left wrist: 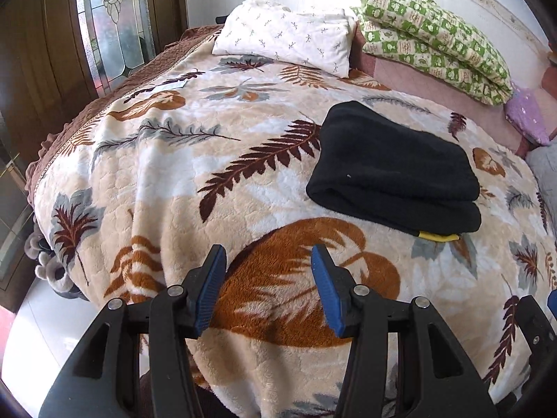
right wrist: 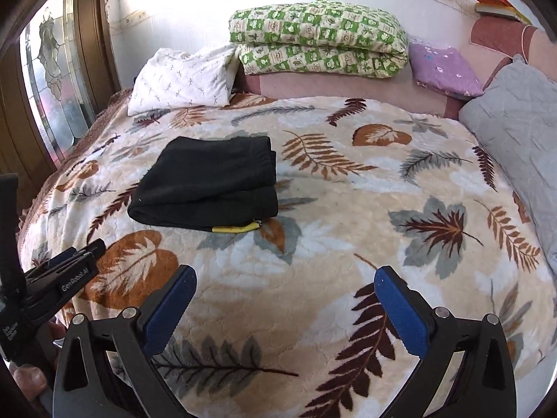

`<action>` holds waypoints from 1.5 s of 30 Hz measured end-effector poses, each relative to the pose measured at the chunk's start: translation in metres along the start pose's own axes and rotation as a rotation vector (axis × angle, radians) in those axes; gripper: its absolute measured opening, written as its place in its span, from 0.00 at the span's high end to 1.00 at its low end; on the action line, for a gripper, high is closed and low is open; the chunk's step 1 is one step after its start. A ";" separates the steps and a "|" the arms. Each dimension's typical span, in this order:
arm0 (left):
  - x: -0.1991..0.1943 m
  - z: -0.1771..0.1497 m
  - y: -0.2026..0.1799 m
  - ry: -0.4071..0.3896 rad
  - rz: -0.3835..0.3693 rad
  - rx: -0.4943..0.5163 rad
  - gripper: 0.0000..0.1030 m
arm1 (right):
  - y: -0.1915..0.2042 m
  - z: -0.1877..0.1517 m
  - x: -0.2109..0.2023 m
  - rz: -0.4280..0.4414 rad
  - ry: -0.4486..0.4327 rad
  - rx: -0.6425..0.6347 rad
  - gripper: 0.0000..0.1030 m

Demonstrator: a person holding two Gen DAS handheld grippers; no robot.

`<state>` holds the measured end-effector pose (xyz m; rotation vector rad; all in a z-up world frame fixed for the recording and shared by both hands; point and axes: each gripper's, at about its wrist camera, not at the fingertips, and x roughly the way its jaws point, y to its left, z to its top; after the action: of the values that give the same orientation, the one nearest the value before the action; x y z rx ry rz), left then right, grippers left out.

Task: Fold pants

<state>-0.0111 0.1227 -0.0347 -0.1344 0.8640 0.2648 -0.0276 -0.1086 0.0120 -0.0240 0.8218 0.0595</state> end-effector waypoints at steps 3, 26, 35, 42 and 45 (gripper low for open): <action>-0.001 -0.002 -0.004 0.005 0.006 0.018 0.52 | 0.000 -0.004 0.004 0.002 0.020 -0.009 0.00; -0.010 -0.003 -0.021 -0.014 -0.058 0.084 0.39 | -0.014 -0.006 0.010 -0.009 0.037 0.053 0.00; -0.024 0.001 -0.018 -0.097 -0.065 0.054 0.24 | -0.022 -0.009 0.016 -0.010 0.050 0.074 0.00; -0.019 0.003 -0.017 -0.071 -0.006 0.037 0.19 | -0.024 -0.009 0.016 -0.010 0.048 0.079 0.00; -0.015 0.002 -0.019 -0.053 0.008 0.046 0.19 | -0.024 -0.009 0.016 -0.012 0.049 0.074 0.00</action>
<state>-0.0139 0.1018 -0.0215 -0.0808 0.8177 0.2543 -0.0217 -0.1323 -0.0055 0.0393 0.8725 0.0169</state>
